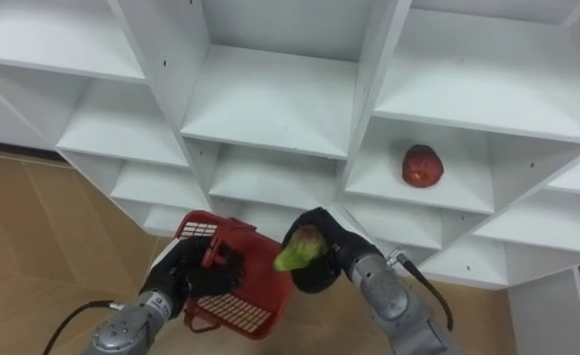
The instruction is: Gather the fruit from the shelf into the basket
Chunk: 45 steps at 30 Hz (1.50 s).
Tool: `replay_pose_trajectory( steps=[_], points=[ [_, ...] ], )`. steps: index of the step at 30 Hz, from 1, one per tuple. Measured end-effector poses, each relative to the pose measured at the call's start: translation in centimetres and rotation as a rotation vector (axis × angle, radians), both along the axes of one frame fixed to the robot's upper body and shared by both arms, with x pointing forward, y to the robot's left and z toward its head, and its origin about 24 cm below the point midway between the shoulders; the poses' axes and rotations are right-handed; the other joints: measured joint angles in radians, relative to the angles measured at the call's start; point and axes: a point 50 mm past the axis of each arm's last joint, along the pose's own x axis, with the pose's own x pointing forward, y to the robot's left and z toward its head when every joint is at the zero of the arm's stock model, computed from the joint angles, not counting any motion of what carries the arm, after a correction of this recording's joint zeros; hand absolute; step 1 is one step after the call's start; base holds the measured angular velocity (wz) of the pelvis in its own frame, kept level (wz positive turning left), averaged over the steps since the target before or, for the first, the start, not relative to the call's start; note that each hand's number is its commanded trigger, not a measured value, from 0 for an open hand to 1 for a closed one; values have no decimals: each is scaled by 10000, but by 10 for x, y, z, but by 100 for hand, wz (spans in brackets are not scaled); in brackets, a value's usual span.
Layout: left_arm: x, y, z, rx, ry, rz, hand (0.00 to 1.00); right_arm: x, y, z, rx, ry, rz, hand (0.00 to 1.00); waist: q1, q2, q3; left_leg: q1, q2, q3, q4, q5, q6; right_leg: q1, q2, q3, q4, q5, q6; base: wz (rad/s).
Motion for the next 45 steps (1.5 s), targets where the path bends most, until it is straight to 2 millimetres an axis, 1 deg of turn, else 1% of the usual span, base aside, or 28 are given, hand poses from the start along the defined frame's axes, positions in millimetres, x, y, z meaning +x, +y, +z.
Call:
replay_pose_trajectory(
  steps=[8,18,25,28,35,38,45],
  points=[
    [7,-3,10,-189,-561,-43,100,-6,-1,-6,-34,196,-111,100,-18,23,-5,-18,6,5,1,-1,1,-7,4,-8,3,0,0,0],
    [8,-6,12,-358,-642,-248,100,-8,-1,-7,-78,220,-125,100,-36,98,-6,-18,12,5,14,-2,2,-8,5,-18,27,0,-1,0],
    [8,-7,12,-453,-623,-458,100,-15,-2,-14,-150,475,-191,100,-31,224,0,-16,18,0,18,-2,2,-8,8,-19,43,1,-2,0],
    [8,-7,12,-510,-608,-560,100,-18,-2,-19,-194,709,-218,100,-25,225,0,-12,25,7,17,-3,0,-8,16,-14,42,2,-3,0],
    [6,-10,11,-653,-544,-927,100,-20,-1,-22,-200,872,-202,100,-21,218,4,5,27,22,16,-3,0,-2,16,-2,48,2,-4,0],
    [5,-12,10,-659,-461,-1035,100,-22,-1,-25,-190,1040,-244,100,-24,194,19,-4,28,25,9,-3,0,-9,17,0,42,2,-4,0],
    [3,-17,9,-632,-407,-1335,100,-22,-1,-25,-132,1091,-301,100,-38,177,30,-22,28,25,-16,-4,0,-7,25,-4,-32,1,-3,0]
  ],
)
